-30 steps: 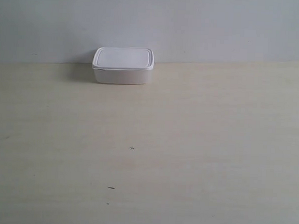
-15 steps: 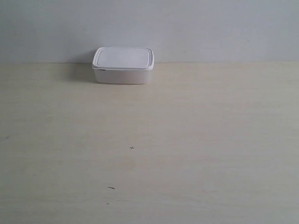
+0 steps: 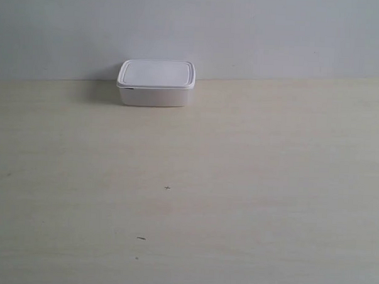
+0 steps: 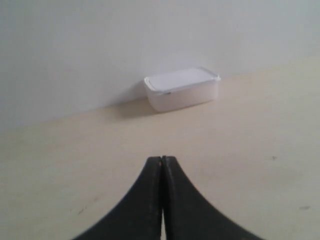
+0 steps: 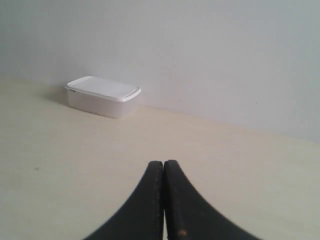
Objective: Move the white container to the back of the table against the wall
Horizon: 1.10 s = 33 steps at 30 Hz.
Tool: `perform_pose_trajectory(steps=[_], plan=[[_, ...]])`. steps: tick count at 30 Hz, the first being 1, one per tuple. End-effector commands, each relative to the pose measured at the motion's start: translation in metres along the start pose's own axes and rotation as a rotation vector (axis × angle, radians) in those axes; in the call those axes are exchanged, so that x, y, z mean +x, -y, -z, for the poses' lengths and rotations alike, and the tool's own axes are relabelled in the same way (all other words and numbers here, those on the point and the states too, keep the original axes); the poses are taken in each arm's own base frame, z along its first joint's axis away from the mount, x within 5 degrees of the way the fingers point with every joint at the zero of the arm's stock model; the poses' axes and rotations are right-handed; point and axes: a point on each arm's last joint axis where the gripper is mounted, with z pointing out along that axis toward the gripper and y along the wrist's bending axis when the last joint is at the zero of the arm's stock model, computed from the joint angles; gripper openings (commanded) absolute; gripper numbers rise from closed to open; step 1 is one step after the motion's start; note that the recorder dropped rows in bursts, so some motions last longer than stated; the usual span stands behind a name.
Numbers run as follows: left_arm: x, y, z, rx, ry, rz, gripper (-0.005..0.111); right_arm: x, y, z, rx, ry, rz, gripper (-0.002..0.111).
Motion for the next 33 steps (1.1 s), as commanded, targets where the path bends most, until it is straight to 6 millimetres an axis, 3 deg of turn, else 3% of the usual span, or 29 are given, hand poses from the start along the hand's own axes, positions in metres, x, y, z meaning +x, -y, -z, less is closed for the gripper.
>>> perform_pose_trajectory(steps=[1, 33], plan=[[0.0121, -0.0001, 0.0008, -0.004, -0.121, 0.005, 0.0, 0.0088, -0.0014, 0.0005, -0.013, -0.081, 0.002, 0.0], [0.014, -0.0001, 0.001, -0.004, -0.143, 0.005, 0.0, 0.0086, -0.0014, 0.0005, -0.013, -0.08, 0.002, 0.0]])
